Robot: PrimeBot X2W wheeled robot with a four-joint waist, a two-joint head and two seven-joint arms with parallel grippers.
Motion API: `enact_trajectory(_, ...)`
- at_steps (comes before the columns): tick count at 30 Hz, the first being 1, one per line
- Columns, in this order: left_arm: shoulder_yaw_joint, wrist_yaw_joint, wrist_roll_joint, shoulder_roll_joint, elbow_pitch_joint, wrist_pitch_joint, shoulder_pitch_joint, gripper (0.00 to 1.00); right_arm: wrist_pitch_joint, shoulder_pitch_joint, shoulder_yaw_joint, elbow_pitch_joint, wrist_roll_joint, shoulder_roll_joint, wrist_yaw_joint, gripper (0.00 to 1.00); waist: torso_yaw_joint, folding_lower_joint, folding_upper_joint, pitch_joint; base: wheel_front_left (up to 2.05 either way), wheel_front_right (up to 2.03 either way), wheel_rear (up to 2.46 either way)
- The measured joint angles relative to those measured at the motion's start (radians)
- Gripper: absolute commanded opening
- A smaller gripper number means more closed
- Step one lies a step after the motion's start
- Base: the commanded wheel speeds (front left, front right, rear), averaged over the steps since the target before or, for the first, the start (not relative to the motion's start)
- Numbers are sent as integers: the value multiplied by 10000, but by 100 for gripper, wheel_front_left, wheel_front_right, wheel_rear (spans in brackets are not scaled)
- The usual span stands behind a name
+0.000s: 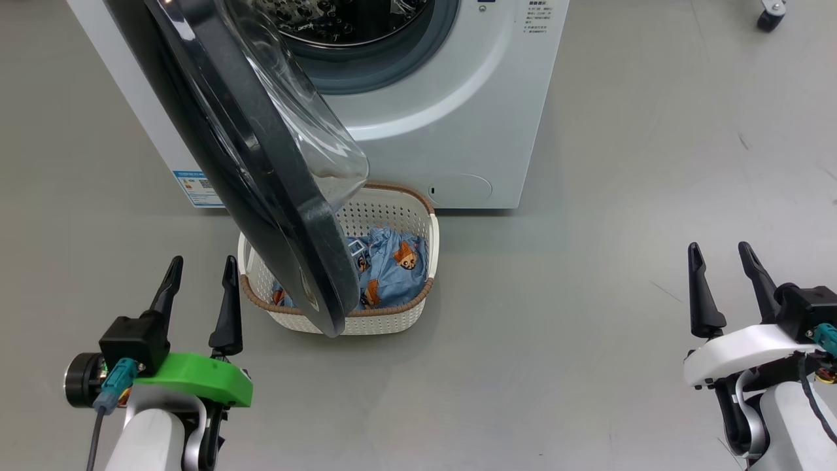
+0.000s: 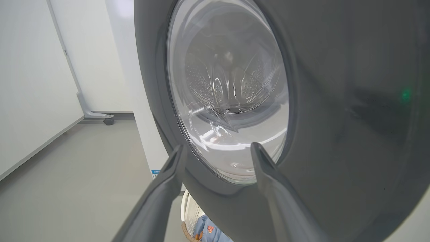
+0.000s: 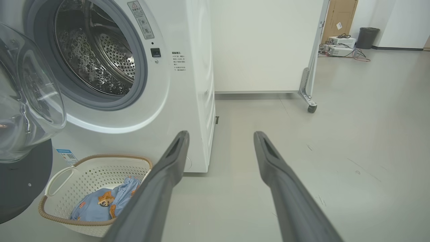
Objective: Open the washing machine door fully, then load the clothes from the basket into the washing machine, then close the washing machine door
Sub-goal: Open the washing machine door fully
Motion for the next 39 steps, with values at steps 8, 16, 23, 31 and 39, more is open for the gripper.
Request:
enact_trajectory(8, -50, 0, -2, 0, 2, 0, -2, 100, 0, 0, -58, 88, -73, 12, 81, 100, 28, 0, 0, -19, 0, 0, 0)
enact_trajectory(16, 167, 0, -27, -12, -362, 0, -30, 0, 0, 0, -171, 138, -75, 56, 117, 100, 71, 0, 0, -26, 0, 0, 0)
enact_trajectory(23, 201, -2, 0, 6, -1189, 0, -500, 0, 0, -1, -224, 205, -73, 184, 219, 100, 149, 0, 0, -50, 0, 0, 0)
enact_trajectory(31, 198, 0, 58, 15, -2635, -12, -1136, 0, 0, -3, -247, 255, -171, 228, 326, 100, 219, 0, 0, -126, 0, 0, 0)
enact_trajectory(39, -1135, 0, 251, 514, -4286, -54, -2224, 0, 0, -3, -242, 376, -251, 313, 355, 100, 201, 0, 0, -244, 0, 0, 0)
